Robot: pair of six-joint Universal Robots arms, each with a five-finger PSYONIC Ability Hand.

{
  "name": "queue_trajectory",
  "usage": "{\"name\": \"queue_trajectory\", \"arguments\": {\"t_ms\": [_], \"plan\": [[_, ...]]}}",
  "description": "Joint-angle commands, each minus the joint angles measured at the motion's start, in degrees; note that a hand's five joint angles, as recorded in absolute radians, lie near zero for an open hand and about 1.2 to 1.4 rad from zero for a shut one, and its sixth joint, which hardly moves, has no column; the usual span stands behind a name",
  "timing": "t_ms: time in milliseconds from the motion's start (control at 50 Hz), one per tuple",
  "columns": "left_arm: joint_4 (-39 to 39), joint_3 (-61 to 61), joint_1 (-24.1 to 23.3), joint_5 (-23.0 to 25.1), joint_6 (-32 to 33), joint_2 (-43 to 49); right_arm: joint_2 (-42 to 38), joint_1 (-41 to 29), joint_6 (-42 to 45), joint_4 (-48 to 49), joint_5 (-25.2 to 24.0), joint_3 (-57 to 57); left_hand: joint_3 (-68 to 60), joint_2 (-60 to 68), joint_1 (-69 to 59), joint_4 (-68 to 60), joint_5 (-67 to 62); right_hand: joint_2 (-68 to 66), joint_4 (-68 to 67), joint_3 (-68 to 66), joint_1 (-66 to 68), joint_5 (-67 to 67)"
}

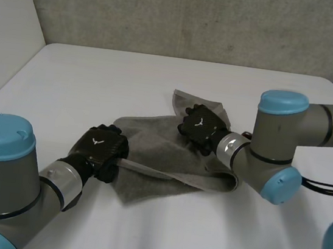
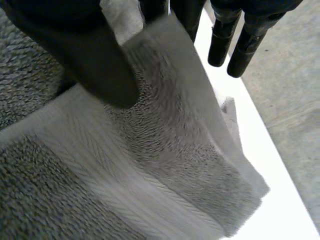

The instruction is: Fold the towel.

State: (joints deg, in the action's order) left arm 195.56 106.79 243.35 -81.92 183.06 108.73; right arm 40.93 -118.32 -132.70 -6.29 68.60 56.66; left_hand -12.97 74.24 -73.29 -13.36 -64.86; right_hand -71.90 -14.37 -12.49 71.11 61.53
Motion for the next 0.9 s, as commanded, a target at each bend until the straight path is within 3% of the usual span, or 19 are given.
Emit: {"name": "queue_trajectory", "arguments": {"t_ms": [20, 120, 360, 380, 400, 440, 480, 900], "plan": [[0.00, 0.00, 0.11, 0.00, 0.01, 0.08, 7.68, 1.60, -0.10, 1.28, -0.31, 7.59, 2.97, 0.57, -1.52, 3.36, 0.05, -8.10, 4.37, 2.49, 8.89, 8.47], [-0.09, 0.00, 0.20, 0.00, 0.01, -0.01, 15.92, 10.98, 0.07, 2.42, -1.62, 20.91, 2.97, 0.57, -1.52, 3.36, 0.05, -8.10, 4.37, 2.49, 8.89, 8.47], [-0.09, -0.09, 0.90, -0.09, 0.01, -0.10, 20.24, 22.50, 2.09, 8.57, -9.35, 35.09, 2.97, 0.57, -1.52, 3.36, 0.05, -8.10, 4.37, 2.49, 8.89, 8.47], [-0.09, -0.18, 1.25, 0.00, 0.01, -0.27, 20.68, 23.39, 2.27, 9.01, -10.58, 35.62, 2.97, 0.57, -1.52, 3.36, 0.05, -1.66, 4.37, 2.49, 2.46, 2.04], [-0.09, -0.18, 1.25, 0.00, 0.01, -0.27, 20.69, 23.39, 2.27, 9.02, -10.59, 35.62, 2.97, 0.57, -1.52, 3.36, 0.05, -1.60, 4.37, 2.49, 2.39, 1.97], [-0.09, -0.09, 2.13, 0.00, 0.01, -0.89, 20.86, 24.44, 2.36, 9.80, -11.64, 36.15, 2.97, 0.57, -1.52, 3.36, 0.05, 24.71, 4.37, 2.49, -23.91, -24.33], [-0.09, -0.09, 2.48, 0.00, 0.01, -0.98, 20.86, 24.62, 2.36, 10.33, -11.73, 36.15, 2.97, 0.57, -1.52, 3.36, 0.05, 27.64, 4.37, 2.49, -26.85, -27.27], [0.00, -0.27, 4.50, 0.00, 0.01, -1.94, 24.90, 25.68, -1.60, 15.34, -11.03, 41.34, 2.97, 0.57, -1.52, 3.36, 0.05, 27.50, 4.37, 2.49, -26.71, -27.13]]}}
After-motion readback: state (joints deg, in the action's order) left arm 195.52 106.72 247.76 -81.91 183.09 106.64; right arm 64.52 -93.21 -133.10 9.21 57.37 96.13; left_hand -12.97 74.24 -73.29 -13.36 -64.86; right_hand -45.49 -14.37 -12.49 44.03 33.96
